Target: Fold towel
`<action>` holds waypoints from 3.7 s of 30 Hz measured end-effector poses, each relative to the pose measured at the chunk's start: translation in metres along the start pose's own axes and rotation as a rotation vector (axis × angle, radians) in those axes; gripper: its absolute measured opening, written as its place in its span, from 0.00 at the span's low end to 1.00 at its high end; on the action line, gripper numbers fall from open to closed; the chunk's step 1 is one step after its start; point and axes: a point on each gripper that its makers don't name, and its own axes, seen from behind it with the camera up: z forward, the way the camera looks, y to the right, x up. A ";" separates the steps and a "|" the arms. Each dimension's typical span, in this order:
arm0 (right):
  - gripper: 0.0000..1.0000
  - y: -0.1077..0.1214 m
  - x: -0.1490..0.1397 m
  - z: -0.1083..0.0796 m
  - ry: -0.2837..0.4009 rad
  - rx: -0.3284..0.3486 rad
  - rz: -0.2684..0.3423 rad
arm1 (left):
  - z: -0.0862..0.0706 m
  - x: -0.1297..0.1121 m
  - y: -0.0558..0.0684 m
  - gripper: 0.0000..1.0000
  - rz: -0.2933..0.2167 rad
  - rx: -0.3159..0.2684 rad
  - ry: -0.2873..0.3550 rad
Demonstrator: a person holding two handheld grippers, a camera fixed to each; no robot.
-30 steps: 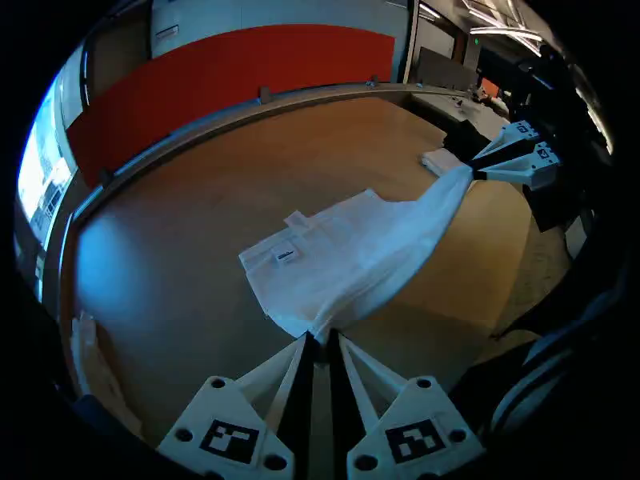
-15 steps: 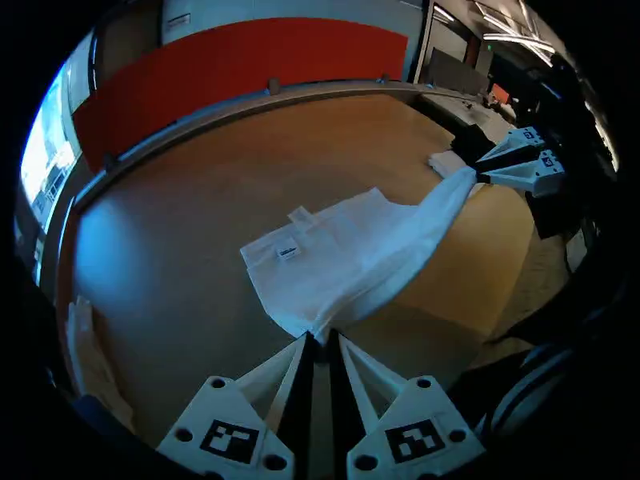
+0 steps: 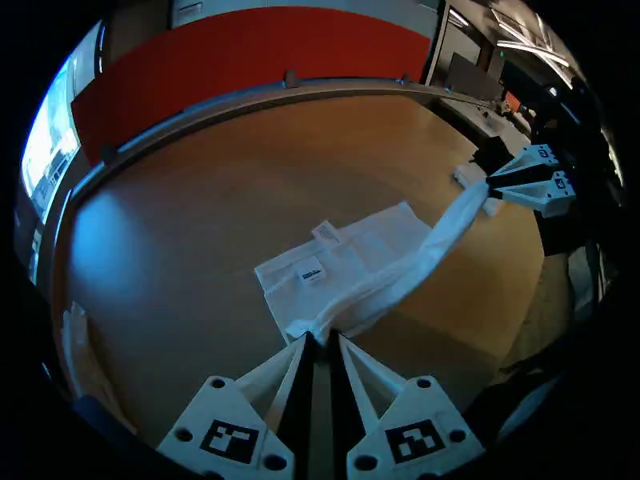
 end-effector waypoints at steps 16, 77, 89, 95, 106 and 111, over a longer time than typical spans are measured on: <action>0.09 0.020 -0.014 0.041 -0.061 -0.003 0.015 | 0.047 0.013 -0.030 0.13 0.032 0.011 -0.037; 0.84 0.051 -0.061 0.086 -0.141 -0.114 0.106 | 0.097 0.007 -0.084 0.95 -0.006 0.166 -0.018; 0.84 0.027 -0.071 0.062 -0.134 -0.118 0.124 | 0.071 -0.021 -0.073 0.95 -0.050 0.164 -0.009; 0.84 0.014 -0.079 0.047 -0.135 -0.122 0.133 | 0.059 -0.039 -0.065 0.95 -0.070 0.165 -0.012; 0.84 0.000 -0.091 0.033 -0.141 -0.113 0.135 | 0.046 -0.060 -0.055 0.96 -0.095 0.167 -0.013; 0.84 -0.001 -0.091 0.033 -0.139 -0.105 0.122 | 0.040 -0.064 -0.055 0.95 -0.109 0.181 -0.002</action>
